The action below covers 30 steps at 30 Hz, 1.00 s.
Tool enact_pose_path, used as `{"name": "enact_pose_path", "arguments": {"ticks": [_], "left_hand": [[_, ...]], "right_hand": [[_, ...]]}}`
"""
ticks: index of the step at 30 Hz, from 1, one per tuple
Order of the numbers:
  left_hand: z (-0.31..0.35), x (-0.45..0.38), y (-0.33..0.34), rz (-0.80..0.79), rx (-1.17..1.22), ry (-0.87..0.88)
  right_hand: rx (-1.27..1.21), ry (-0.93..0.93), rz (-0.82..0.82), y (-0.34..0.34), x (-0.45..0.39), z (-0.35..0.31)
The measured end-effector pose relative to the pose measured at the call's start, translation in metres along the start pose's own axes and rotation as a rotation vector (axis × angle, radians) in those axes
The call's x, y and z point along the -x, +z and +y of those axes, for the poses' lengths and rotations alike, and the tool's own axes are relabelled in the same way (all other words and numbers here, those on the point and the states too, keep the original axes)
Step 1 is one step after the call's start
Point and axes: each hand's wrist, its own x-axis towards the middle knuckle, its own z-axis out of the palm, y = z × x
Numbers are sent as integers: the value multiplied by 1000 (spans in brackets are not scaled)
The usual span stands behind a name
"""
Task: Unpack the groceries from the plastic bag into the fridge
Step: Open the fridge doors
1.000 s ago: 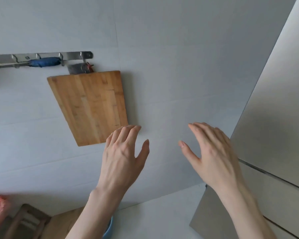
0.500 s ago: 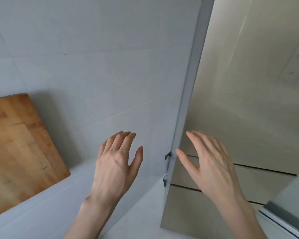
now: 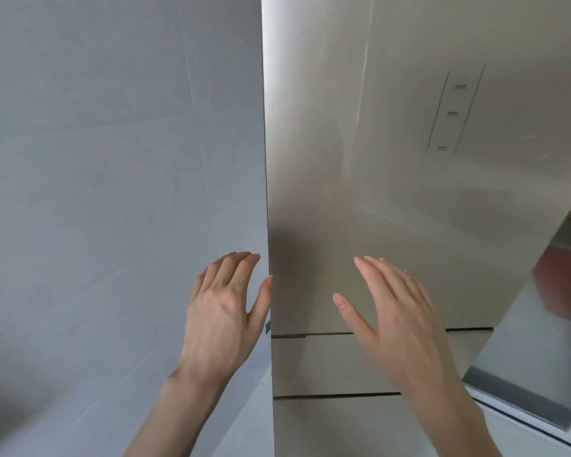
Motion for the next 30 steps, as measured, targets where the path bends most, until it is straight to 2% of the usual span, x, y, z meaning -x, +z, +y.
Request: {"name": "enact_pose_path", "arguments": {"ticks": [8, 16, 30], "left_hand": [[8, -28, 47, 10, -17, -23], [6, -57, 68, 14, -59, -100], [25, -87, 72, -66, 373, -287]], "right_hand": [[-30, -37, 12, 34, -34, 28], [-22, -100, 38, 47, -65, 25], [197, -34, -28, 81, -88, 8]]}}
